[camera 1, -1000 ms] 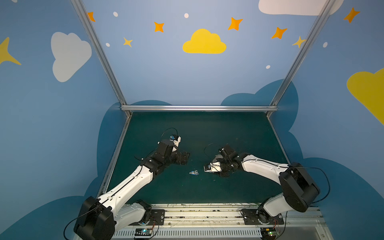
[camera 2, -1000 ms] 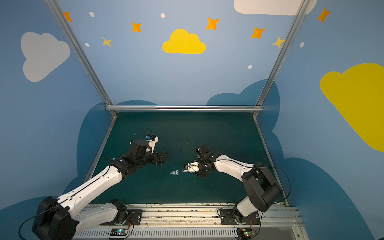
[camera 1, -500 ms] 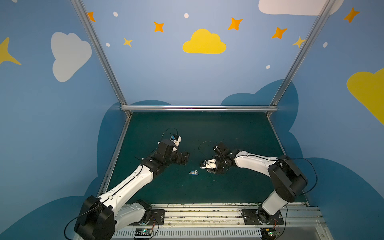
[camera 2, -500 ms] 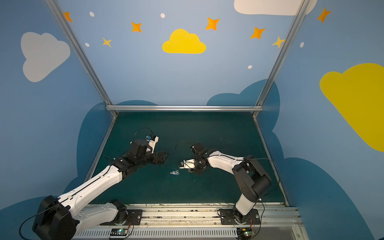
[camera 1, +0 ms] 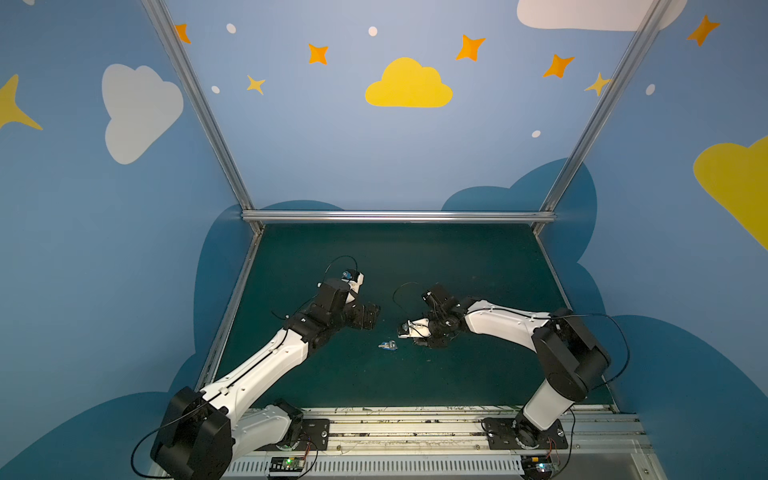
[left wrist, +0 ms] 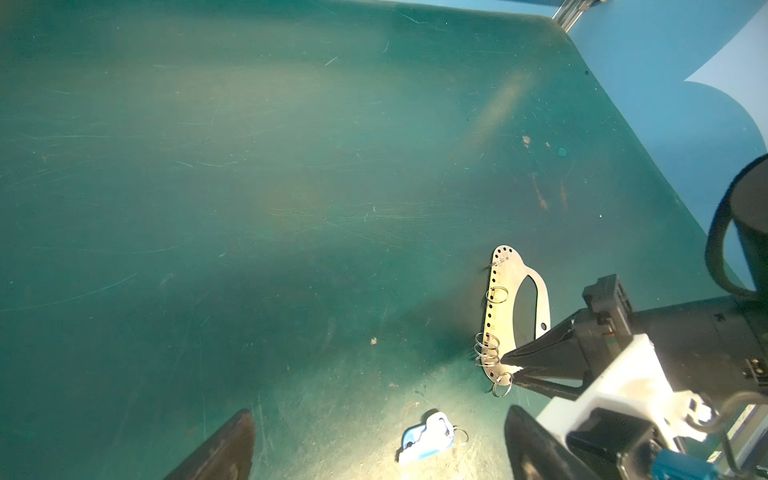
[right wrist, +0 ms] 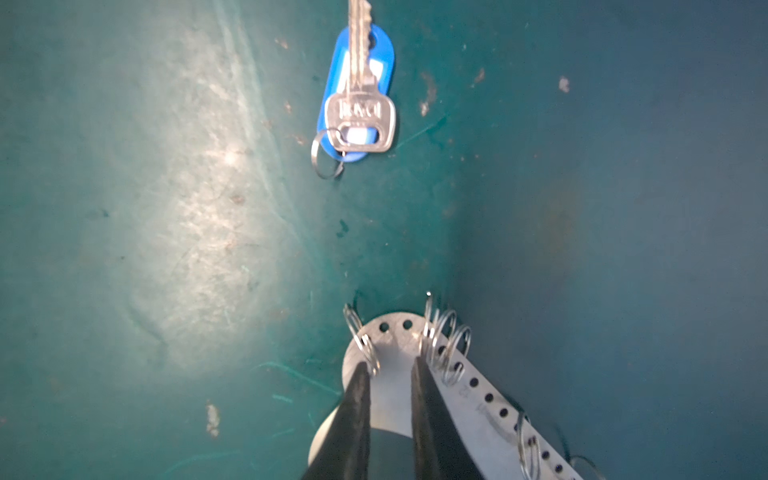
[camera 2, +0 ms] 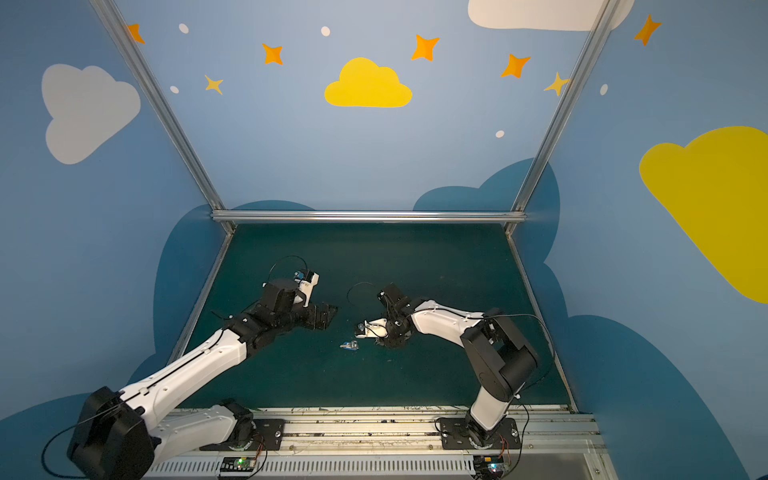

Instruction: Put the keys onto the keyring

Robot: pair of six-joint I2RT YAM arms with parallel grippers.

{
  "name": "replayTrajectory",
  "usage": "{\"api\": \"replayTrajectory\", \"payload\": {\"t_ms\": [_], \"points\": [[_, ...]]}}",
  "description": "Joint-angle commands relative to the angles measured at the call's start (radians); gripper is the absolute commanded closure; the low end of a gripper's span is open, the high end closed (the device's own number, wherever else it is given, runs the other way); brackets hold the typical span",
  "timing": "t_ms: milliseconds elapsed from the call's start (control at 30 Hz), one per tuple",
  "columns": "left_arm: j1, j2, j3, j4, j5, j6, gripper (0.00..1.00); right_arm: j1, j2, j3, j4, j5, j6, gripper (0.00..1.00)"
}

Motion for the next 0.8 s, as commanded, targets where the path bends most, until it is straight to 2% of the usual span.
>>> {"api": "replayTrajectory", "payload": {"t_ms": [0, 333, 767], "points": [[0.0, 0.006, 0.008, 0.013, -0.008, 0.015, 0.06, 0.012, 0.008, 0.016, -0.048, -0.019, -0.013, 0.79], [-0.001, 0.009, 0.006, 0.013, -0.008, 0.013, 0.07, 0.023, 0.017, 0.016, -0.041, -0.008, -0.015, 0.81], [0.0, 0.001, -0.003, 0.013, -0.014, 0.004, 0.06, 0.036, 0.021, 0.009, -0.025, 0.003, -0.02, 0.93]]}}
